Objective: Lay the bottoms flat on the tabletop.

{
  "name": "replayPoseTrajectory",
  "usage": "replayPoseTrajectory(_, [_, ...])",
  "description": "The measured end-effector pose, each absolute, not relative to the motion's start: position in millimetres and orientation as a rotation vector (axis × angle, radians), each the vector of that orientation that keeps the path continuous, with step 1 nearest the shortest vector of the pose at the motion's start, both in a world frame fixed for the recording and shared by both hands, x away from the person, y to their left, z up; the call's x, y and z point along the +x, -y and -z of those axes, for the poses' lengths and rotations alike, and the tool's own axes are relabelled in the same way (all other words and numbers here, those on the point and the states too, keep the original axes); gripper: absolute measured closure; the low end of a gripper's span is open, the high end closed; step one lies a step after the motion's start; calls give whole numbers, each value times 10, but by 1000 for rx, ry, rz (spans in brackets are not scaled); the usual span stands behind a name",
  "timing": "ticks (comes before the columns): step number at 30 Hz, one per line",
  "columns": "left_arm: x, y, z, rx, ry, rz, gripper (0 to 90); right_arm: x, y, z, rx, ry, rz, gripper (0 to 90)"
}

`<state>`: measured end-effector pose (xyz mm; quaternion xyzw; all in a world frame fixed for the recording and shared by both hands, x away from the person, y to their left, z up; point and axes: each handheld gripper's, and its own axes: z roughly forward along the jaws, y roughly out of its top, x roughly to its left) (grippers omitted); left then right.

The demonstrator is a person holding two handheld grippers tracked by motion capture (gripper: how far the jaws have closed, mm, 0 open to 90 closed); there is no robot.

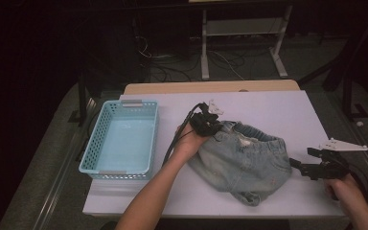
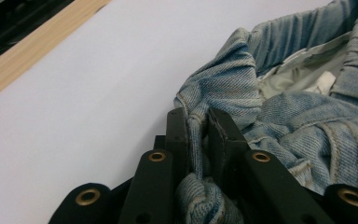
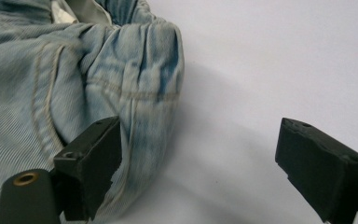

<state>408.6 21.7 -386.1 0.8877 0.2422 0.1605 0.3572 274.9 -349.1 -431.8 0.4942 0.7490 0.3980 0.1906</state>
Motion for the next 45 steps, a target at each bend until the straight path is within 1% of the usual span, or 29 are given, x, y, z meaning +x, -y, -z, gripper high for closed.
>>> replayPoseTrajectory(2, [4094,-268,3884,2305,-643,-439,790,2747,3494,4318,1389,-2104,-1118,143])
replayPoseTrajectory(4, [4102,-326,3916,2303,-670,-436,789,2746,3497,4318,1389,-2104,-1118,143])
replayPoseTrajectory(9, [4107,-403,4001,2315,-689,-369,765,2752,3489,4323,1386,-2108,-1115,143])
replayPoseTrajectory(10, [4110,-407,4007,2312,-689,-366,743,2753,3485,4322,1386,-2109,-1114,143])
replayPoseTrajectory(12, [4127,-416,3998,2291,-693,-352,668,2755,3478,4324,1383,-2112,-1113,143])
replayPoseTrajectory(15, [4171,-409,3959,2272,-699,-334,507,2756,3474,4324,1384,-2114,-1111,143])
replayPoseTrajectory(17, [4200,-394,3905,2256,-692,-321,438,2757,3475,4326,1385,-2114,-1110,143])
replayPoseTrajectory(19, [4233,-364,3839,2241,-680,-306,380,2759,3477,4328,1383,-2116,-1109,143])
replayPoseTrajectory(21, [4268,-316,3774,2230,-667,-280,352,2759,3478,4330,1382,-2116,-1108,143])
replayPoseTrajectory(27, [4431,-118,3655,2242,-644,-262,343,2756,3475,4328,1380,-2118,-1110,143])
replayPoseTrajectory(35, [4732,104,3721,2284,-673,-223,350,2759,3480,4331,1376,-2122,-1109,143])
replayPoseTrajectory(39, [4805,169,3809,2323,-666,-160,391,2759,3474,4331,1373,-2124,-1110,143])
replayPoseTrajectory(41, [4805,194,3857,2359,-651,-134,437,2758,3475,4331,1371,-2124,-1110,143])
replayPoseTrajectory(42, [4806,204,3883,2378,-649,-124,439,2759,3476,4332,1371,-2125,-1110,143])
replayPoseTrajectory(45, [4797,217,3924,2392,-640,-97,504,2763,3474,4335,1369,-2128,-1107,143])
